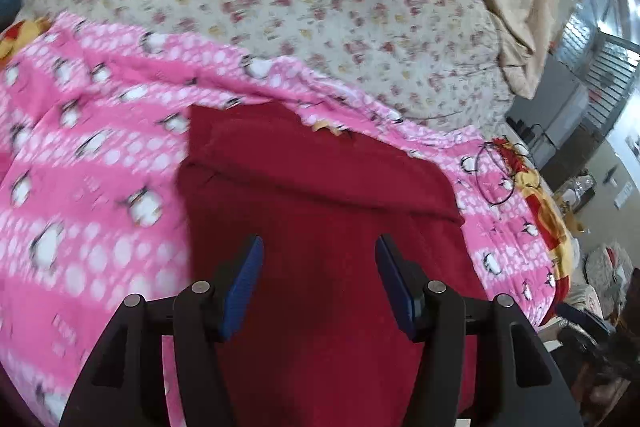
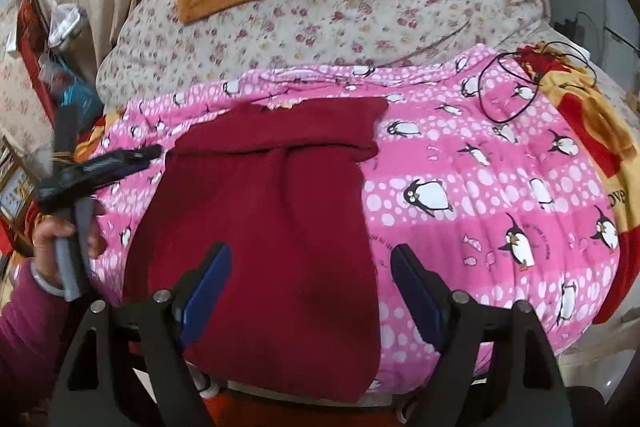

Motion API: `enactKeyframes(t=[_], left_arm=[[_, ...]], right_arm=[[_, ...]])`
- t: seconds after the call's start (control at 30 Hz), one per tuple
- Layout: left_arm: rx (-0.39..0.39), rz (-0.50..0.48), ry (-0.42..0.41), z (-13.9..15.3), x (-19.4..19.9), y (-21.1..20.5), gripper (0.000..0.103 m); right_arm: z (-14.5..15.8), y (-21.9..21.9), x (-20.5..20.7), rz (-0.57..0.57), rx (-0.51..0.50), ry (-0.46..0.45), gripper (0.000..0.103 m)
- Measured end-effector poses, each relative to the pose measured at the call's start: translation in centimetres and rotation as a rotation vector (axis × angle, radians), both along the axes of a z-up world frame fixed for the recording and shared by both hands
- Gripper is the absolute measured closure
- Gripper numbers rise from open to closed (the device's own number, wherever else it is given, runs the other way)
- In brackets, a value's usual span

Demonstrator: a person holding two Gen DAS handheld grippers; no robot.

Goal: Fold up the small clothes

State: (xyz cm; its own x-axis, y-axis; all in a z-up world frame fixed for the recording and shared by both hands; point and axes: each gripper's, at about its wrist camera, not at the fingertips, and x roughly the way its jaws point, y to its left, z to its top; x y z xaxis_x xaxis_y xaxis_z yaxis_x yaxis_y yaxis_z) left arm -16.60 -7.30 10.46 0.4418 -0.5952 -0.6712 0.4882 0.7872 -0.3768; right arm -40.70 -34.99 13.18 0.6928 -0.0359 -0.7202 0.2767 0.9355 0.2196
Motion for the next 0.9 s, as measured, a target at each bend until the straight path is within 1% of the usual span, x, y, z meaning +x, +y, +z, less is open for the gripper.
enactKeyframes(t=[0.13,0.2,0.23,0.3,0.33,0.47,0.53,0.6,0.7,0.77,0.83,0.9], left_arm=[[0.044,0.114,-0.041,-1.2,-2.2,3.4,0.054],[0.064,0.167,-0.061,-2.6,-3.5,4.8,0.054],[0.079,0.183,-0.053,-3.3,-3.9,5.1,0.054],[0.112,0.176,-0.004,-4.7,-3.9,5.1,0.054],[0.118,0.151,0.017,-5.1,-3.6,4.7,0.054],[0.149,0.131,-0.009,-5.8,-3.1,4.1,0.054],[0.158,0.125,0.022,-6.4,-2.6,4.0,0.054],[0.156,0.126,0.044,-6.7,-2.3,3.8,0.054],[0.162,0.127,0.035,-6.7,-2.1,3.5,0.054],[0.163,0.129,0.034,-6.8,-2.1,3.4,0.054],[0.193,0.123,0.029,-7.0,-2.1,2.9,0.054],[0.216,0.119,0.010,-7.1,-2.3,2.6,0.054]], right_arm=[[-2.0,-0.8,1.6,0.042,-0.036,0.038,0.018],[-3.2,-1.5,2.6,0.048,-0.016,0.044,0.018],[-3.8,-2.1,3.2,0.044,0.007,0.047,0.018],[-4.6,-2.8,4.5,0.043,0.049,0.049,0.018],[-4.9,-3.0,5.1,0.043,0.054,0.051,0.018],[-5.4,-3.6,7.2,0.022,0.057,0.036,0.018],[-5.4,-3.6,8.0,0.020,0.046,0.041,0.018],[-5.3,-3.6,8.9,0.008,0.011,0.047,0.018],[-4.6,-4.8,10.6,-0.030,-0.041,0.045,0.018],[-4.1,-6.1,12.4,-0.076,-0.054,0.048,0.018],[-4.0,-7.3,14.2,-0.099,-0.035,0.047,0.018],[-4.6,-8.6,16.5,-0.136,-0.014,0.064,0.020]])
